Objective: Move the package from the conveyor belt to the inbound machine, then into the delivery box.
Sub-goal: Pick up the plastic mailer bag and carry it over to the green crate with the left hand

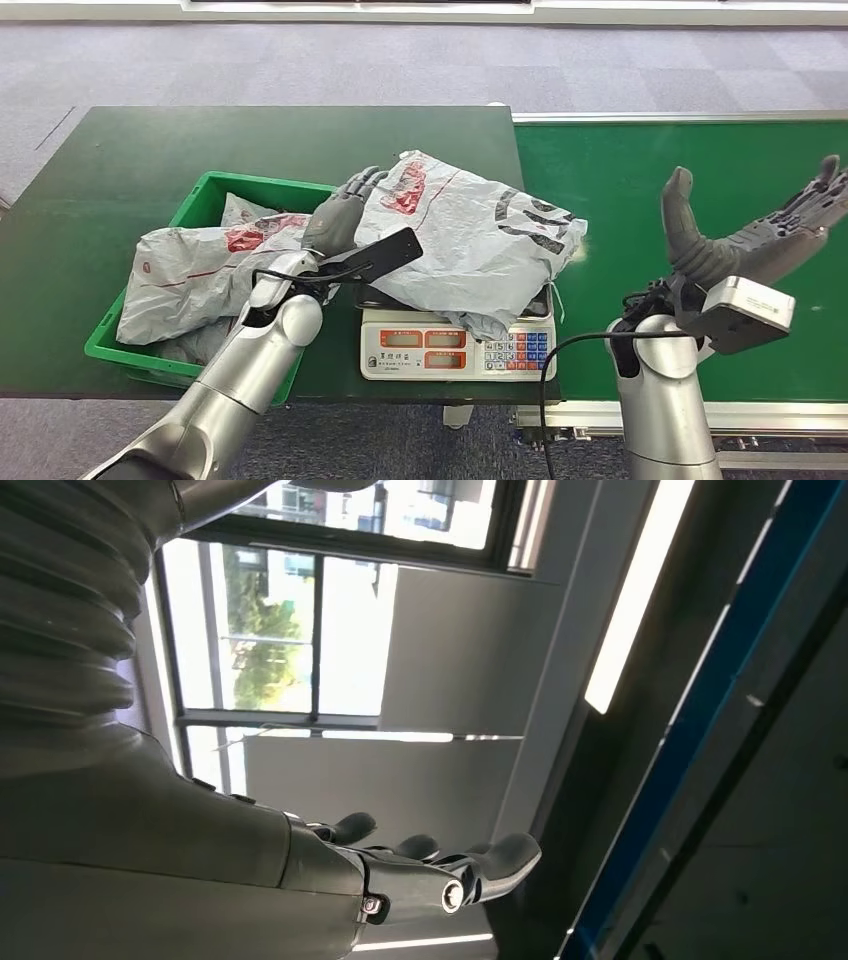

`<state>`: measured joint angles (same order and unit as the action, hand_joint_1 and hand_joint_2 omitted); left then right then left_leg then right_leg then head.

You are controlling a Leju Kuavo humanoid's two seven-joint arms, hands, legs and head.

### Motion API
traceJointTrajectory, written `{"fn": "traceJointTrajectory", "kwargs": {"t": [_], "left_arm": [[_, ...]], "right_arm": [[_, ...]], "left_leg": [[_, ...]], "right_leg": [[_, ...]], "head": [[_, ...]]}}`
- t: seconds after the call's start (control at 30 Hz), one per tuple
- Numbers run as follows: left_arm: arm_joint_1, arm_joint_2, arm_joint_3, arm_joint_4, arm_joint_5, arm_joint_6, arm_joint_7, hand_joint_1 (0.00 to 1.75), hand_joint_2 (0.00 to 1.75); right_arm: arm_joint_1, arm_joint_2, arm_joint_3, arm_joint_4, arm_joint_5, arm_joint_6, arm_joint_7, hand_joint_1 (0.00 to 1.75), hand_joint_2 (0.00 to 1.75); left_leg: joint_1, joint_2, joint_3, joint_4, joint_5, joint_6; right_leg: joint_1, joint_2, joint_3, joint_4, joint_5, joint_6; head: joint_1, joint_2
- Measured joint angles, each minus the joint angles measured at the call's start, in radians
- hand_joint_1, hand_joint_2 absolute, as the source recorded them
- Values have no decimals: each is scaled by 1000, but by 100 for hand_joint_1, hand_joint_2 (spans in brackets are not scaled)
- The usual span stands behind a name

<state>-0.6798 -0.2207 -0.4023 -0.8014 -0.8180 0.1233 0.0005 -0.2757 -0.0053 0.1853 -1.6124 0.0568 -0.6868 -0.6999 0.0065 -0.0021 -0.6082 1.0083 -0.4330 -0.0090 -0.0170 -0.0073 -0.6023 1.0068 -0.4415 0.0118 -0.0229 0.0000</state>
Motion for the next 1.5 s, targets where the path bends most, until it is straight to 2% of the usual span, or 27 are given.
{"fn": "traceJointTrajectory", "kwargs": {"t": [0.13,0.17,0.27,0.3,0.43,0.63,1.1,1.3,1.4,1.5], "left_arm": [[-44,-51,-44,128,-54,-49,29,1,175],[-51,-64,-56,152,-68,-55,38,39,175],[-67,-96,-91,216,-104,-88,68,169,175],[-70,-104,-105,233,-106,-105,73,175,175],[-69,-127,-168,280,-74,-154,80,175,175],[-71,-139,-247,315,-44,-159,91,175,175],[-76,-144,-272,348,-42,-129,73,175,175],[-68,-137,-247,296,-17,26,-15,175,175],[-57,-120,-204,181,0,128,-57,175,175],[-29,-85,-165,-6,-48,253,-54,175,175]], "right_arm": [[53,17,-27,-7,-17,34,0,0,175],[59,21,-30,-7,-18,40,0,0,175],[67,33,-34,-7,-6,64,2,0,175],[67,35,-34,-7,0,74,3,0,175],[67,45,-40,-7,19,105,7,0,175],[67,54,-55,-7,29,128,19,0,175],[79,71,-80,-7,48,140,27,0,175],[113,72,-94,-19,77,152,17,0,175],[149,72,-114,-41,83,152,12,0,175],[198,72,-143,-75,84,148,4,0,175]], "left_leg": [[0,1,-1,0,0,0],[0,1,-1,0,0,0],[0,1,-1,0,0,0],[0,1,-1,0,0,0],[0,1,-1,0,0,0],[0,1,-1,0,0,0],[0,1,0,0,0,0],[0,0,-1,0,0,0],[0,0,-2,0,0,0],[0,0,-2,0,-1,1]], "right_leg": [[0,1,0,0,0,0],[0,1,0,0,0,0],[0,1,0,0,0,0],[0,1,0,0,0,0],[0,1,0,0,0,0],[0,1,0,0,0,0],[1,1,0,0,0,0],[0,1,0,0,-1,1],[0,1,0,0,-1,1],[0,1,0,0,-1,1]], "head": [[0,0],[0,0],[0,0],[0,0],[0,0],[0,0],[0,0],[0,0],[0,0],[0,0]]}}
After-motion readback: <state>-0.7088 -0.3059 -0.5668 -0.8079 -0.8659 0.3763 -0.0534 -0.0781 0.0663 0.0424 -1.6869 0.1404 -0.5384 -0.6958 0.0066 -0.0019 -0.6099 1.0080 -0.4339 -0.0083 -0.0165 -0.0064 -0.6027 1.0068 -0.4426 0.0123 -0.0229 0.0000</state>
